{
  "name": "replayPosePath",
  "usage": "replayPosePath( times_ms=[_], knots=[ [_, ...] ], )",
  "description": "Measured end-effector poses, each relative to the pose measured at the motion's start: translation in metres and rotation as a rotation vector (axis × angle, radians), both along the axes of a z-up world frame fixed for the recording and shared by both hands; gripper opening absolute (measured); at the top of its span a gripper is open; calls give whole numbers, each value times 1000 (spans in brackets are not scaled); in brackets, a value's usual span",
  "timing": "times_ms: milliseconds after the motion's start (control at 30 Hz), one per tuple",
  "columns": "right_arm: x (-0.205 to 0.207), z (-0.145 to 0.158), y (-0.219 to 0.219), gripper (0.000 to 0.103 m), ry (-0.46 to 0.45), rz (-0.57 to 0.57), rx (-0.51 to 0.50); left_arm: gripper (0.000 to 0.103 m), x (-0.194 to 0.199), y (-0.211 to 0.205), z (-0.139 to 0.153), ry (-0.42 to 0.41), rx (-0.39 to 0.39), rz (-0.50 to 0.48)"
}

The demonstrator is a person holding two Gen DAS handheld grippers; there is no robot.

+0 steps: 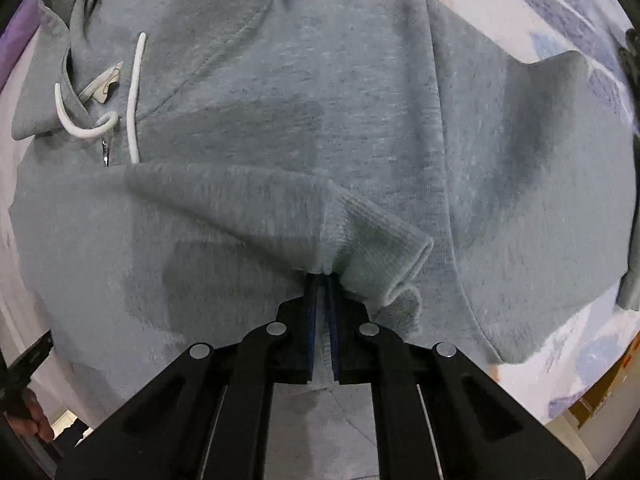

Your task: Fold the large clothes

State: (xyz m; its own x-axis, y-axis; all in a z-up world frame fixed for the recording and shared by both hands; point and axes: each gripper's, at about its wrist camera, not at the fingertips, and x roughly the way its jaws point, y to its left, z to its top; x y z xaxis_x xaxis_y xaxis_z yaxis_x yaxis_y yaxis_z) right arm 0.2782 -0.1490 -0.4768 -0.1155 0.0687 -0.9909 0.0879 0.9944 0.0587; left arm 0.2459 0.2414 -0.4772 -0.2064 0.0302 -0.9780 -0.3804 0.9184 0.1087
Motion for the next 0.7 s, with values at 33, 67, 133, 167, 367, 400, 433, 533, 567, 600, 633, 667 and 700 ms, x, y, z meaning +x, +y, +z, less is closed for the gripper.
replayPosePath(
  times_ms=[33, 67, 133, 167, 367, 400, 433, 533, 567, 600, 633, 667, 700],
  knots=[
    [-3, 7, 1, 5, 19, -12, -8, 0, -2, 2, 5, 10, -10, 14],
    [-8, 18, 3, 5, 32, -26, -5, 0, -8, 0, 9, 15, -23, 32],
    [-17, 28, 11, 5, 40, -11, 13, 0, -5, -1, 6, 7, -25, 33],
    [-24, 20, 14, 5, 58, 7, -4, 0, -4, -2, 2, 18, -32, 34],
    [-20, 2, 20, 7, 82, -12, -6, 1, -16, -27, 0, -7, -15, -16],
    [-19, 9, 20, 7, 88, -18, 4, 7, -22, -28, 2, -8, -6, -15],
    [-7, 14, 16, 15, 93, -26, 14, 9, -19, -43, 4, -3, 5, -14],
    [-8, 46, 0, 77, 76, -91, 96, 17, -41, -65, 36, 6, -19, 15],
    [-9, 60, -2, 82, 40, -90, 79, 30, -50, -69, 52, -4, -22, 27],
    [-11, 76, -3, 82, 8, -69, 70, 42, -55, -70, 67, -20, -7, 27],
    [-12, 85, -2, 84, -4, -54, 74, 45, -64, -61, 87, -36, 4, 22],
    [-17, 99, -3, 87, -17, -44, 85, 50, -73, -58, 105, -51, 7, 20],
    [-23, 114, -3, 87, -32, -40, 96, 54, -75, -60, 115, -59, 5, 23]
  ],
)
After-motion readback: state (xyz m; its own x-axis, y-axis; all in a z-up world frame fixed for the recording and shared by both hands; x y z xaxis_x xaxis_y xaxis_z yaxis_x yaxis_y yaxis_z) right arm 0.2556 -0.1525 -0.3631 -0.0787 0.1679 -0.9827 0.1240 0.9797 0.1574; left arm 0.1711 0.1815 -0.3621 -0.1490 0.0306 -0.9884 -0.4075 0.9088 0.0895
